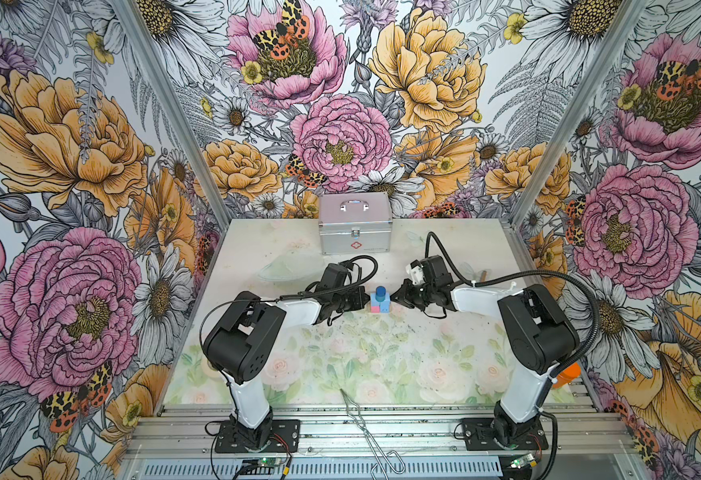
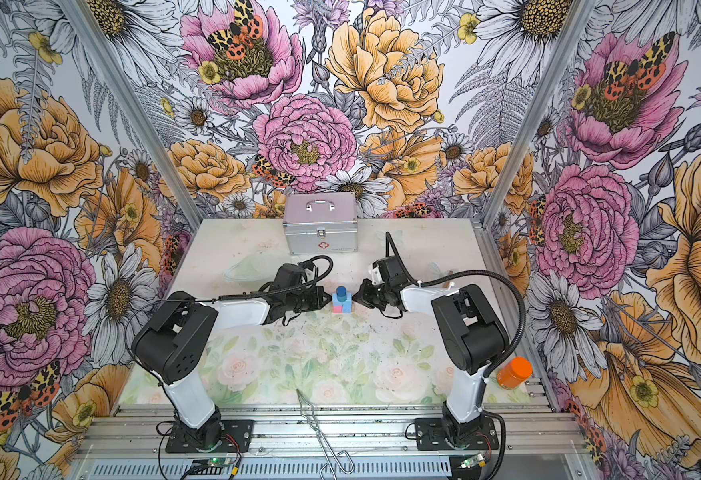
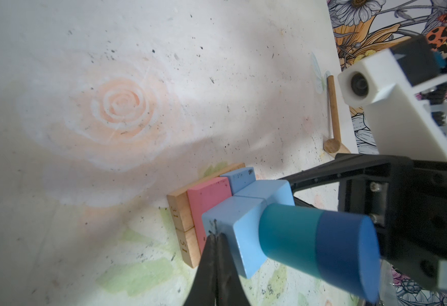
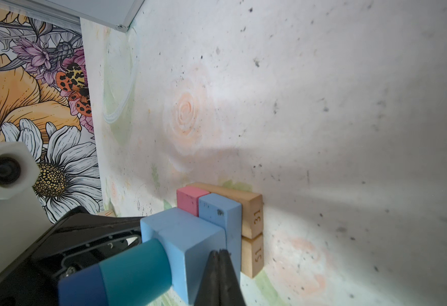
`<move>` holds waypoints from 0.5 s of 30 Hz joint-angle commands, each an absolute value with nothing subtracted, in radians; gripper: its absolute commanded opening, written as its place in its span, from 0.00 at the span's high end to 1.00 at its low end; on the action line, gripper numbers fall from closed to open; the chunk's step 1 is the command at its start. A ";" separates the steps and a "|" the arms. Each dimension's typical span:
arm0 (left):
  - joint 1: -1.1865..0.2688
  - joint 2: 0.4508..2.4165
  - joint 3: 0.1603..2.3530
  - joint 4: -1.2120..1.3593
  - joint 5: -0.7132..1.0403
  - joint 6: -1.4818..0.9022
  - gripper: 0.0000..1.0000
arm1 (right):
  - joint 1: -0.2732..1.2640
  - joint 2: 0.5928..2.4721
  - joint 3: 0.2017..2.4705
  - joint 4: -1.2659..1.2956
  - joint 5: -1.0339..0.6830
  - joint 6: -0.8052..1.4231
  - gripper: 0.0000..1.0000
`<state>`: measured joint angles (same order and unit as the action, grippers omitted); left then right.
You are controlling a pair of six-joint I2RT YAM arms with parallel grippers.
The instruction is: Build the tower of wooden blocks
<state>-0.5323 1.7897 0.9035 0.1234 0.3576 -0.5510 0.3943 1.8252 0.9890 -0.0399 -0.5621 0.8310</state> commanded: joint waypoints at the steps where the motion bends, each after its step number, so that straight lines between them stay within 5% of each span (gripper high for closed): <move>1: -0.530 1.798 0.931 0.138 0.381 -0.553 1.00 | 0.408 1.788 0.983 -0.016 -0.562 0.839 1.00; 15: -0.530 1.802 0.939 0.133 0.381 -0.551 1.00 | 0.413 1.783 0.975 -0.014 -0.560 0.845 1.00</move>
<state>-0.5323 1.7901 0.9054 0.1226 0.3576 -0.5510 0.3965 1.8198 0.9844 -0.0399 -0.5613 0.8391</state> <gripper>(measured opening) 0.046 0.046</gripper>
